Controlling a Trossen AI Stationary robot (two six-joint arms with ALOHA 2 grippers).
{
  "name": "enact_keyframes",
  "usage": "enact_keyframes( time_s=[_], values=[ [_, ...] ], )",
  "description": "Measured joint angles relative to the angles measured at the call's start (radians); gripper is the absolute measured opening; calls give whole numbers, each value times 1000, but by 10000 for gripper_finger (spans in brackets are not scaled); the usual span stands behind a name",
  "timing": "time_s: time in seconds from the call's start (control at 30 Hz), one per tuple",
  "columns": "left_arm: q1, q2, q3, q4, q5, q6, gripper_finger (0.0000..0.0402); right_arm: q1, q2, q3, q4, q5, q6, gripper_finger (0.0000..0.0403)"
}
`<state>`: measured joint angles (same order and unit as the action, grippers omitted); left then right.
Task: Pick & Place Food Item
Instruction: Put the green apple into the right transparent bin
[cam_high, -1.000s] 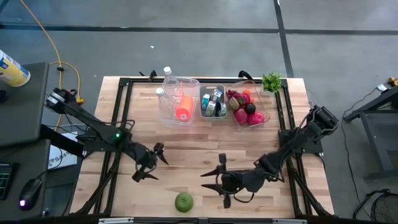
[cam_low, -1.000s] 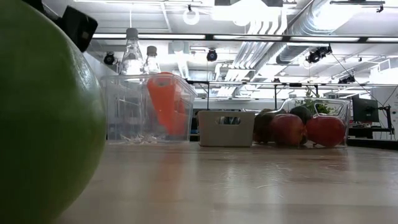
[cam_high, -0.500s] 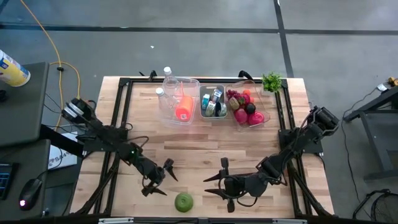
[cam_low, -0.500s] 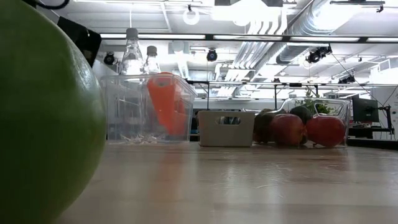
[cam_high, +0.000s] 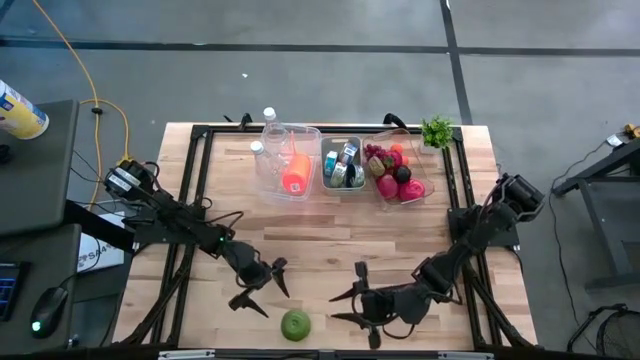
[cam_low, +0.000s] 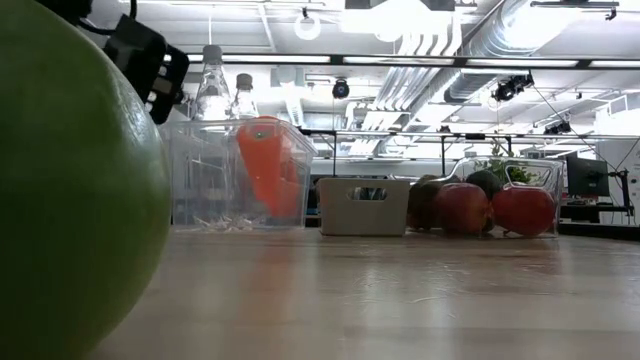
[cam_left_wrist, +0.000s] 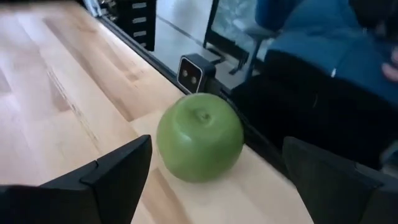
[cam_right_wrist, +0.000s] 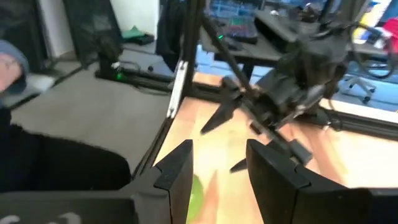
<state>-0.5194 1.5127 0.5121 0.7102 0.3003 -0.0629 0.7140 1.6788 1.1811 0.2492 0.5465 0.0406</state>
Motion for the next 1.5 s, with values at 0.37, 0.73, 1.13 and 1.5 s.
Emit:
enact_keyframes(
  time_s=[0.37, 0.73, 1.13, 1.5],
  values=[
    [2, -1, 35, 80, -559, -51, 351, 44, -2, 0, 39, -26, 54, 136],
    [12, -9, 280, -161, -782, -46, 351, 79, -2, 0, 46, 14, 218, 136],
    [-37, -15, 380, -141, -761, -74, 351, 124, -2, 0, 63, 17, 306, 136],
    [-144, 6, 376, -174, -836, -20, 351, 192, -2, 0, 53, 89, 470, 136]
  ],
)
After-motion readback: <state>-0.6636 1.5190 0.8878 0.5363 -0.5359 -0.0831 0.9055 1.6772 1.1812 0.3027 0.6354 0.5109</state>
